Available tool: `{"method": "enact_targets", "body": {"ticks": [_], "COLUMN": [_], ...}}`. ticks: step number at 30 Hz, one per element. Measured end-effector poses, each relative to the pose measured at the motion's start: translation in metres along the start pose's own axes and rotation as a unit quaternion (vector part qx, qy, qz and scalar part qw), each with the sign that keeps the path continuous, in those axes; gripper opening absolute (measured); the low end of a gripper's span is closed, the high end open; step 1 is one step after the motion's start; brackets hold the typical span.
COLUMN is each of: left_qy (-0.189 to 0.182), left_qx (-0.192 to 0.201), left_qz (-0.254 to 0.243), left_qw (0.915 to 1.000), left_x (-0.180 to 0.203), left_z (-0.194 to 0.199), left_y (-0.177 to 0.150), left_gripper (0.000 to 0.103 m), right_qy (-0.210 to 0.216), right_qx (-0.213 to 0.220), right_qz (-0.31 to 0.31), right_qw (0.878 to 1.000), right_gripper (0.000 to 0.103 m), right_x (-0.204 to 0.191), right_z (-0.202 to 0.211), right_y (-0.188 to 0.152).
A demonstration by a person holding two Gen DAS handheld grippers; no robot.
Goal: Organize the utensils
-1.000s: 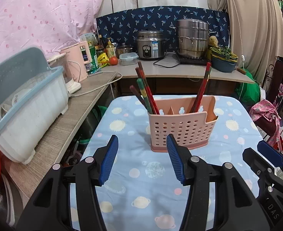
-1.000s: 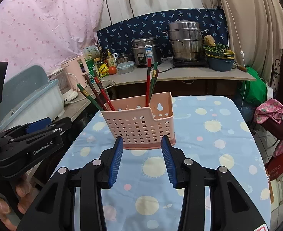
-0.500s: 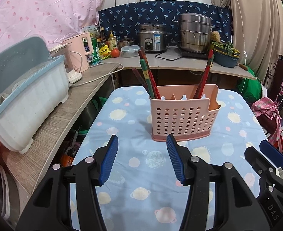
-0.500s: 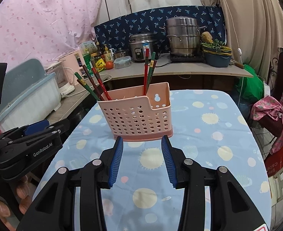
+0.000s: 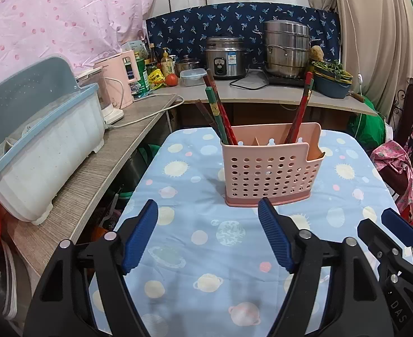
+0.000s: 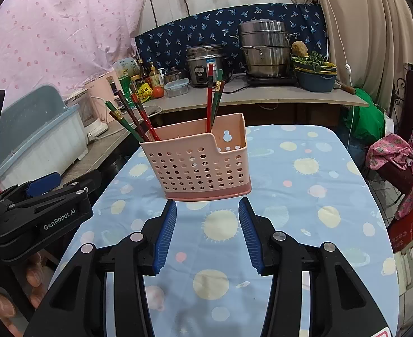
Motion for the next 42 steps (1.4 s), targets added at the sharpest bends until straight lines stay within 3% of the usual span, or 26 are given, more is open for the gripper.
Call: {"method": "enact_targets", "body": {"ticks": [16, 28, 31, 42], "left_qy": [0.006, 0.009, 0.008, 0.009], "left_qx": [-0.004, -0.008, -0.011, -0.015], "left_qz": [0.000, -0.003, -0.005, -0.007], "left_qw": [1.0000, 0.9999, 0.9999, 0.9998], "left_x": [-0.001, 0.000, 0.001, 0.003], "left_z": [-0.003, -0.006, -0.007, -0.009], "left_y": [-0.009, -0.013, -0.014, -0.018], "left_gripper": [0.085, 0.093, 0.093, 0.094], "right_qy": [-0.009, -0.015, -0.020, -0.020], "right_qx": [0.010, 0.011, 0.011, 0.007], "right_qz": [-0.008, -0.014, -0.012, -0.015], "right_qw": [1.000, 1.000, 1.000, 1.000], "right_gripper": [0.083, 0.088, 0.097, 0.097], "right_x": [0.000, 0.001, 0.001, 0.001], "right_z": [0.001, -0.001, 0.000, -0.003], "right_y": [-0.003, -0.007, -0.008, -0.013]}}
Point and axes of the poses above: each gripper's, at about its wrist camera, not at the fingertips, and z roughly against the way its jaws point, x to its right, y to its top, the point moved 5 cm from there along -z, roughly the way its jaws point, and after that the axes turned 11 degrees about -x, right-handed, at the moved point
